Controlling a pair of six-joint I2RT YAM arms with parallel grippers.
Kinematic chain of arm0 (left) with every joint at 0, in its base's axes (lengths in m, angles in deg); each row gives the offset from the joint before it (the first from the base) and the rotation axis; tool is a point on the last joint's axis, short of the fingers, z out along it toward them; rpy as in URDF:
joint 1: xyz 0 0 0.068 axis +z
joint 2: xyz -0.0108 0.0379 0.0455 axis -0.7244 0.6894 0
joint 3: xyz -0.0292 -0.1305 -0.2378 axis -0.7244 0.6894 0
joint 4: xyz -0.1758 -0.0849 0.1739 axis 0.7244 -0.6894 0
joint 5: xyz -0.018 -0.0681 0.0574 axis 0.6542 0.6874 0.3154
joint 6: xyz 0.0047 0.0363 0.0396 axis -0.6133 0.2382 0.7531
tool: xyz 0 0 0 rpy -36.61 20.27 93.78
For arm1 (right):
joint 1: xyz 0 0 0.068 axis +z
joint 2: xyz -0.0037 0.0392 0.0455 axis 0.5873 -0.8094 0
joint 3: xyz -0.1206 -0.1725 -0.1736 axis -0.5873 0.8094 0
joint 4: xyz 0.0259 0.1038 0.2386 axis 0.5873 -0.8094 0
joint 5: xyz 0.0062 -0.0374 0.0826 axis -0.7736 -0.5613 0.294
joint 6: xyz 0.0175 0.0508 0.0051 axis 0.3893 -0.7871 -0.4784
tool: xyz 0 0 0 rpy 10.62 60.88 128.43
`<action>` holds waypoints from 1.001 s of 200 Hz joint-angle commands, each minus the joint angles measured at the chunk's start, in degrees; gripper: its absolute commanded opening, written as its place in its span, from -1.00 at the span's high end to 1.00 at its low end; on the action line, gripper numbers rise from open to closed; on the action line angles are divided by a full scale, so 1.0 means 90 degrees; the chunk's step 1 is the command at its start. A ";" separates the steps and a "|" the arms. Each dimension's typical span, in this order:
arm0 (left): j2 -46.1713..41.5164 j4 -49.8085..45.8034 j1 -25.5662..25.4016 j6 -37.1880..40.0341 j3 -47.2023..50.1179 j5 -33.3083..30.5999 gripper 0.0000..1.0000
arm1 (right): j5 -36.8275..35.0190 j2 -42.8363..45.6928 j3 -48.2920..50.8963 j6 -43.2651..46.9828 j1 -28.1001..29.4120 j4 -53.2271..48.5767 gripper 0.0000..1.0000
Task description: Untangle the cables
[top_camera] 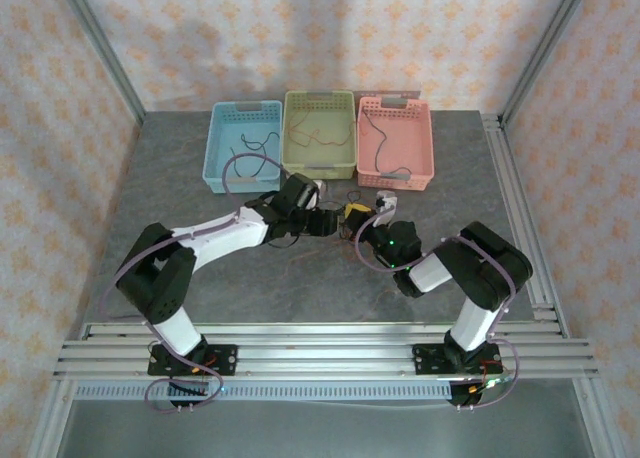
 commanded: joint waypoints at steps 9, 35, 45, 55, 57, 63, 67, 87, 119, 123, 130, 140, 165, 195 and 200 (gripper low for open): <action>0.0283 0.0394 -0.0047 -0.0303 -0.0254 0.0206 0.00 | -0.0083 -0.0060 -0.0155 -0.0076 -0.0015 0.0233 1.00; 0.0398 0.0571 -0.0044 -0.0458 -0.0295 0.0134 0.05 | -0.0081 -0.0064 -0.0159 -0.0091 -0.0009 0.0227 1.00; 0.0474 0.0615 -0.0044 -0.0532 -0.0339 0.0121 0.07 | -0.0071 -0.0081 -0.0167 -0.0087 -0.0022 0.0233 1.00; 0.0559 0.0707 -0.0052 -0.0626 -0.0372 0.0144 0.09 | -0.0056 -0.0091 -0.0170 -0.0096 -0.0010 0.0226 1.00; 0.0565 0.0736 -0.0056 -0.0646 -0.0372 0.0148 0.10 | -0.0060 -0.0088 -0.0173 -0.0096 -0.0014 0.0231 1.00; 0.0609 0.0788 -0.0054 -0.0698 -0.0372 0.0159 0.11 | -0.0061 -0.0094 -0.0170 -0.0092 -0.0014 0.0233 1.00; 0.0618 0.0829 -0.0062 -0.0721 -0.0379 0.0159 0.12 | -0.0061 -0.0088 -0.0170 -0.0095 -0.0008 0.0233 1.00; 0.0632 0.1032 -0.0108 -0.0800 -0.0335 0.0159 0.14 | -0.0061 -0.0067 -0.0170 -0.0096 -0.0011 0.0223 1.00; 0.0608 0.1396 -0.0166 -0.0991 -0.0190 0.0301 0.15 | -0.0052 -0.0094 -0.0180 -0.0105 -0.0022 0.0233 1.00; 0.0609 0.1428 -0.0171 -0.1012 -0.0177 0.0290 0.15 | -0.0052 -0.0088 -0.0180 -0.0105 -0.0020 0.0233 1.00; 0.0628 0.1454 -0.0190 -0.1027 -0.0173 0.0286 0.15 | -0.0052 -0.0088 -0.0190 -0.0105 -0.0020 0.0232 1.00; 0.0680 0.1453 -0.0215 -0.1027 -0.0208 0.0279 0.15 | -0.0052 -0.0092 -0.0180 -0.0101 -0.0018 0.0229 1.00; 0.0785 0.1429 -0.0247 -0.1066 -0.0312 0.0266 0.22 | -0.0042 -0.0083 -0.0180 -0.0105 -0.0021 0.0230 1.00; 0.0806 0.1287 -0.0313 -0.0978 -0.0401 0.0138 0.39 | -0.0051 -0.0084 -0.0180 -0.0100 -0.0020 0.0232 1.00; 0.0810 0.1281 -0.0317 -0.0973 -0.0401 0.0138 0.42 | -0.0058 -0.0083 -0.0181 -0.0100 -0.0019 0.0233 1.00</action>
